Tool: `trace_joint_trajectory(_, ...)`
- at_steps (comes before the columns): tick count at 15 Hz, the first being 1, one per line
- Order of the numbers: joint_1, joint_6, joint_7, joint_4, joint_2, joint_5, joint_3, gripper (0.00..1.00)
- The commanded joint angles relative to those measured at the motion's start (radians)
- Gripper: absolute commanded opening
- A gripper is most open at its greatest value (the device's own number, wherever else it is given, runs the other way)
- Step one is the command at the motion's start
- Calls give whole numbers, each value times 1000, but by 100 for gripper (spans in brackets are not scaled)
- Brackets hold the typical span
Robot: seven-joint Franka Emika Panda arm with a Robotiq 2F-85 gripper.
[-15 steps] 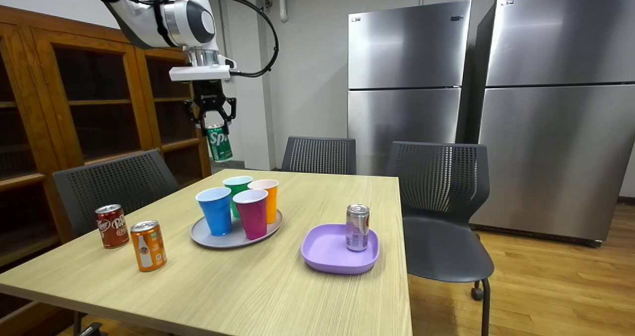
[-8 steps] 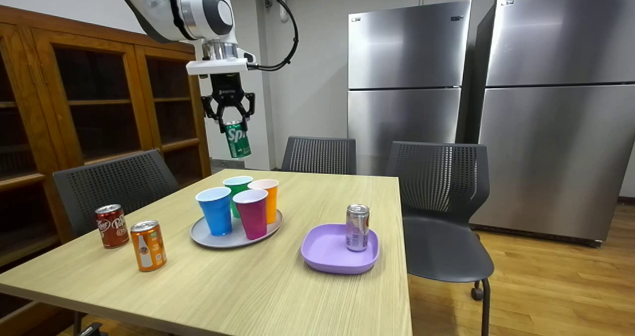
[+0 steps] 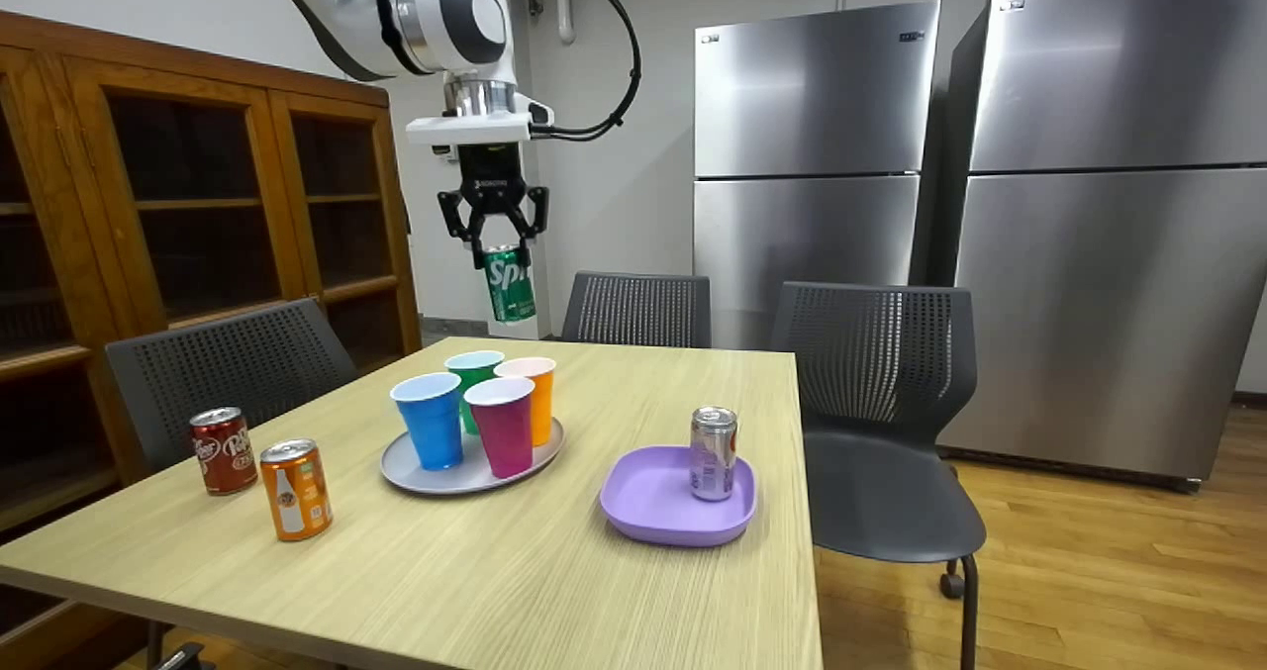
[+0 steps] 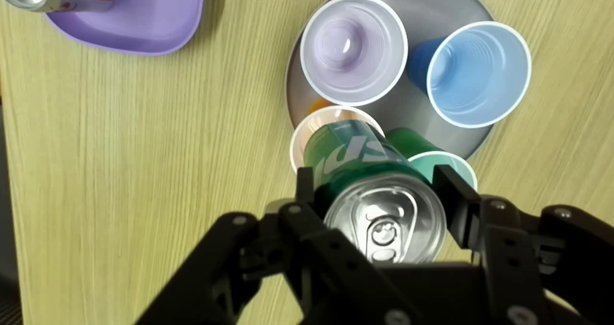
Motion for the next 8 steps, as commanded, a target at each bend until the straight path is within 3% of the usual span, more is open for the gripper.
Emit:
trace_joint_trajectory(1, -30, 13, -7, -83, -76, 28, -16, 38)
trace_joint_trajectory(8, -73, 60, 11, -196, -108, 54, -68, 38)
